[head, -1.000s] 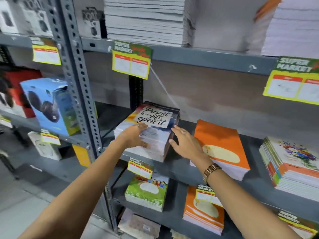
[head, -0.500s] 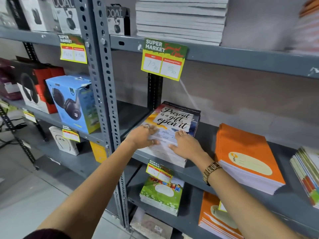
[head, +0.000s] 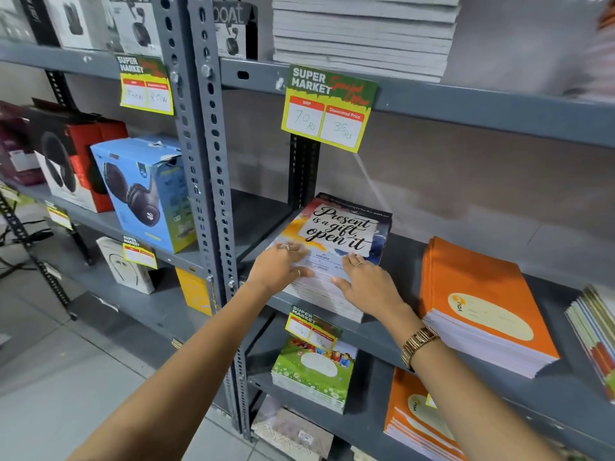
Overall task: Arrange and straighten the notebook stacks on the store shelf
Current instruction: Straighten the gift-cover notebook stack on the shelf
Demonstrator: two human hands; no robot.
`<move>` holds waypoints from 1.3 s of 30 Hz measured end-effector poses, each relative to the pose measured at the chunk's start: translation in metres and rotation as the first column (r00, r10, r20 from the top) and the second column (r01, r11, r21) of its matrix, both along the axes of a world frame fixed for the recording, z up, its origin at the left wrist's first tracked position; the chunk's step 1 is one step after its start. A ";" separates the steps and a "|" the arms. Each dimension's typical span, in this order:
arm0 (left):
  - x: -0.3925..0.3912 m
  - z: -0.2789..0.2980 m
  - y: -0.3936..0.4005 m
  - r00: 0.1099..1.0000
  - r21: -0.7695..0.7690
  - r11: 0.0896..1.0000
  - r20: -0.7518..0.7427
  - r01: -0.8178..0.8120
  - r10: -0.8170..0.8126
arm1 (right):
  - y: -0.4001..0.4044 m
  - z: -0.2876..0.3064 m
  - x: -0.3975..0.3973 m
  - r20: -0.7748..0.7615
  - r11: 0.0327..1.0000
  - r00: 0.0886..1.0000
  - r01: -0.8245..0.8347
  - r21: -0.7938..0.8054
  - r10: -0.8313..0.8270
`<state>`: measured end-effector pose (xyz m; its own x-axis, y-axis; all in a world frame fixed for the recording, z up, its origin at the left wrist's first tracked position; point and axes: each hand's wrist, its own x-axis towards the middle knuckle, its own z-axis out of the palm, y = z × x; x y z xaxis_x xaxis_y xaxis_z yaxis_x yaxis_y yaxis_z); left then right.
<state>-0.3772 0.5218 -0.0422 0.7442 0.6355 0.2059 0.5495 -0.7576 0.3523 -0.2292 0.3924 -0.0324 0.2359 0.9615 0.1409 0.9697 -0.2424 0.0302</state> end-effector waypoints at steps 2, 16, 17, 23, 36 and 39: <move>0.000 0.001 -0.001 1.000 -0.020 1.000 0.022 -0.001 0.002 | 0.000 0.000 -0.001 -0.004 1.000 1.000 0.005 0.002 -0.005; -0.002 -0.001 -0.001 0.998 -0.076 0.996 0.058 0.042 -0.038 | -0.001 -0.004 -0.004 -0.034 0.999 0.999 0.039 0.020 -0.039; -0.003 -0.002 -0.001 0.997 -0.070 0.996 0.068 0.049 -0.044 | -0.001 -0.005 -0.004 -0.037 0.999 0.998 0.042 0.021 -0.041; -0.003 -0.003 0.003 0.992 -0.082 0.993 0.100 0.091 -0.082 | 0.000 -0.007 -0.005 -0.030 0.998 0.999 0.045 0.037 -0.044; -0.003 -0.008 0.003 0.980 -0.118 0.991 0.194 0.061 -0.037 | 0.000 -0.009 0.001 -0.092 0.999 0.995 0.034 0.039 -0.030; -0.002 -0.008 0.003 0.980 -0.126 0.990 0.195 0.058 -0.032 | 0.000 -0.009 0.002 -0.103 0.998 0.994 0.038 0.044 -0.034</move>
